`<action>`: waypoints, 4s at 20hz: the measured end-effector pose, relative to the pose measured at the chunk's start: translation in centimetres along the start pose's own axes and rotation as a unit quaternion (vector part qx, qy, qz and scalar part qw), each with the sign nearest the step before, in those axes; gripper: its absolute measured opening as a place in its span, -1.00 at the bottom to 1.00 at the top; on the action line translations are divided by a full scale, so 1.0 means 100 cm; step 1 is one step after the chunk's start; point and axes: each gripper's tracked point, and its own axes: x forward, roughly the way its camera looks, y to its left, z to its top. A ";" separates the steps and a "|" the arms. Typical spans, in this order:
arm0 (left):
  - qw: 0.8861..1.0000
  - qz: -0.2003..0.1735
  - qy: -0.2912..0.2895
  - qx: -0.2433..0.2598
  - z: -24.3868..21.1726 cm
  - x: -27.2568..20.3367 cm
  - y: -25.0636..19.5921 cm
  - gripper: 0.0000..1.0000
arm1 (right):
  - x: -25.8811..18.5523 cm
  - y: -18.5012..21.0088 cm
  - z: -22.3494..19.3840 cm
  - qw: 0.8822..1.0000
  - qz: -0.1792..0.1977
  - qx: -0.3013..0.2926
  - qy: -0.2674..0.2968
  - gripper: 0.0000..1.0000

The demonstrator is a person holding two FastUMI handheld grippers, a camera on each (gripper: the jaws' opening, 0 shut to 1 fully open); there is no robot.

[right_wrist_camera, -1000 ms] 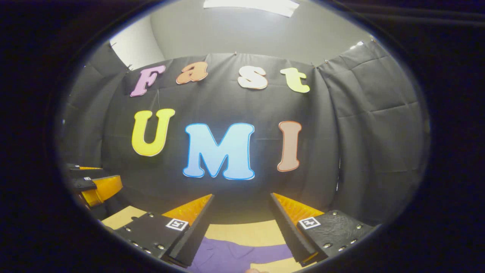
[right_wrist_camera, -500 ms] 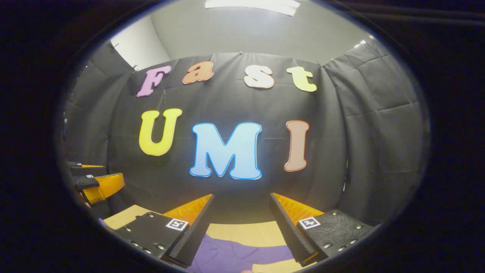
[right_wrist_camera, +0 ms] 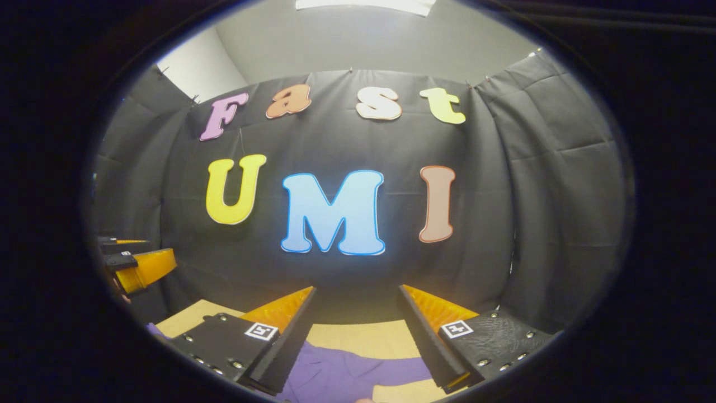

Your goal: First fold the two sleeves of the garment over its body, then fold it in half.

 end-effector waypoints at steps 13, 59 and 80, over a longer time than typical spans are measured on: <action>0.999 0.029 0.025 0.014 -0.015 0.006 0.004 0.89 | 0.045 -0.106 -0.097 0.994 -0.068 0.006 0.091 0.82; 0.990 0.072 0.111 0.057 -0.080 0.026 -0.027 0.89 | 0.068 -0.284 -0.425 0.899 -0.168 0.097 0.393 0.31; 0.990 0.082 0.105 0.050 -0.079 0.003 0.012 0.89 | 0.082 -0.265 -0.316 0.894 -0.133 0.200 0.378 -0.97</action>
